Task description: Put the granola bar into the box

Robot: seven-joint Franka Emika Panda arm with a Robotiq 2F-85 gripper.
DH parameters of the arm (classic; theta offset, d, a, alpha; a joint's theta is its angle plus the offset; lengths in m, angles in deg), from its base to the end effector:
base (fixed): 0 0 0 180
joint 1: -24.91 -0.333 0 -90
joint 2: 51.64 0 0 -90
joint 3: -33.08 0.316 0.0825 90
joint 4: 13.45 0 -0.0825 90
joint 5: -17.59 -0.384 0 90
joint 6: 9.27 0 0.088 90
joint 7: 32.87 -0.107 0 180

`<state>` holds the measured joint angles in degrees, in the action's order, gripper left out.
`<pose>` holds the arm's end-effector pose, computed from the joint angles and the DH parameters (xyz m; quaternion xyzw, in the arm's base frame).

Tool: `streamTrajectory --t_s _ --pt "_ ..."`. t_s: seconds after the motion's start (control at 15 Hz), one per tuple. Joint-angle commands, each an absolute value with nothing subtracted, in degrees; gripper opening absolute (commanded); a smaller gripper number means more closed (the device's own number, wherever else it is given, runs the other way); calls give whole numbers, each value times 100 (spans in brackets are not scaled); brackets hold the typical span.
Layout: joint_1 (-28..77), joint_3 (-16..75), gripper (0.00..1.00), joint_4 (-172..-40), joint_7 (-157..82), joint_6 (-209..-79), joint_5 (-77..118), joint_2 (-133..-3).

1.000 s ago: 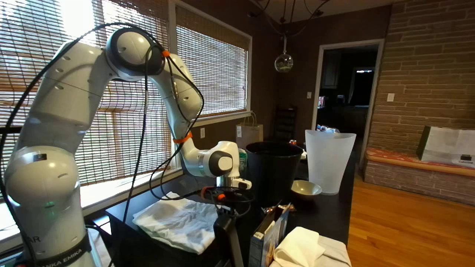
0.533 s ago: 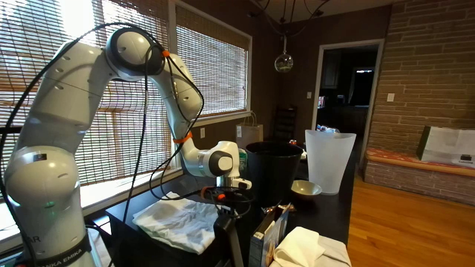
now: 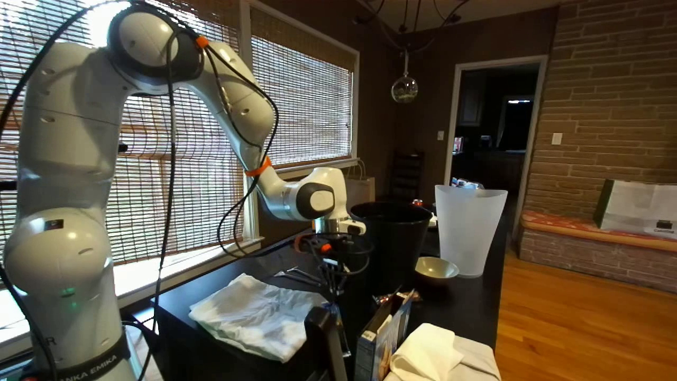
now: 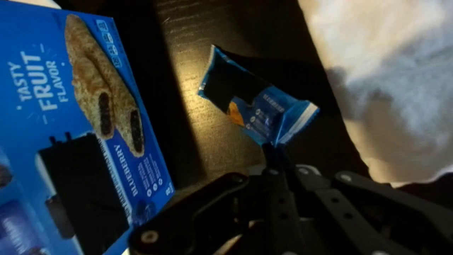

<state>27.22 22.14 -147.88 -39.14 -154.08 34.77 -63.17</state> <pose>0.4998 -0.1159 0.2469 0.9935 -0.0446 -0.0166 0.1030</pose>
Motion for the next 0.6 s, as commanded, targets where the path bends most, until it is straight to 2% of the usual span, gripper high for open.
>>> streamTrajectory --t_s 0.0,0.33,0.53 --pt "3018 2438 0 -14843 -2929 -14887 2802 -5473" --pt "3196 2348 0 -14564 -1792 -14267 2156 -4826" --pt "3218 2359 1 -14530 -1904 -14373 2288 -4876"
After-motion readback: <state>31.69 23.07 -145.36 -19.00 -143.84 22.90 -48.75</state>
